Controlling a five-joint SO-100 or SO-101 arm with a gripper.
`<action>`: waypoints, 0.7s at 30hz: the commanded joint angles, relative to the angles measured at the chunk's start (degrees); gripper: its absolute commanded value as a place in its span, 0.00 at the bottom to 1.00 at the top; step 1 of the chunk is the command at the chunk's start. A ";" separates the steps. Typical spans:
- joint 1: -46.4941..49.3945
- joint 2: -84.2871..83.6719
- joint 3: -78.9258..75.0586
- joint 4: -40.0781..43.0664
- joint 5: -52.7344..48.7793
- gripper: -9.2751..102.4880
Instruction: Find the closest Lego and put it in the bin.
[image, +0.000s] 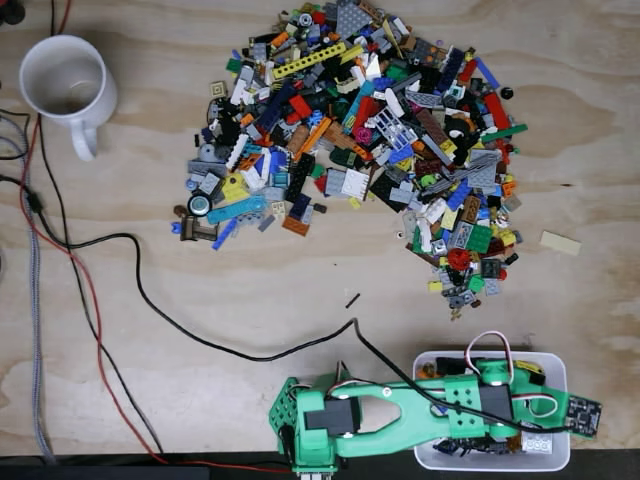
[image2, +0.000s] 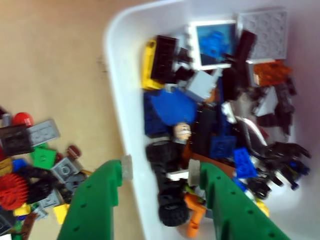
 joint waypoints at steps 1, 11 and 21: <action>-17.58 8.44 -1.14 -6.68 -5.27 0.21; -56.07 25.31 26.37 -24.08 -7.21 0.23; -66.62 33.31 35.33 -31.73 -9.84 0.24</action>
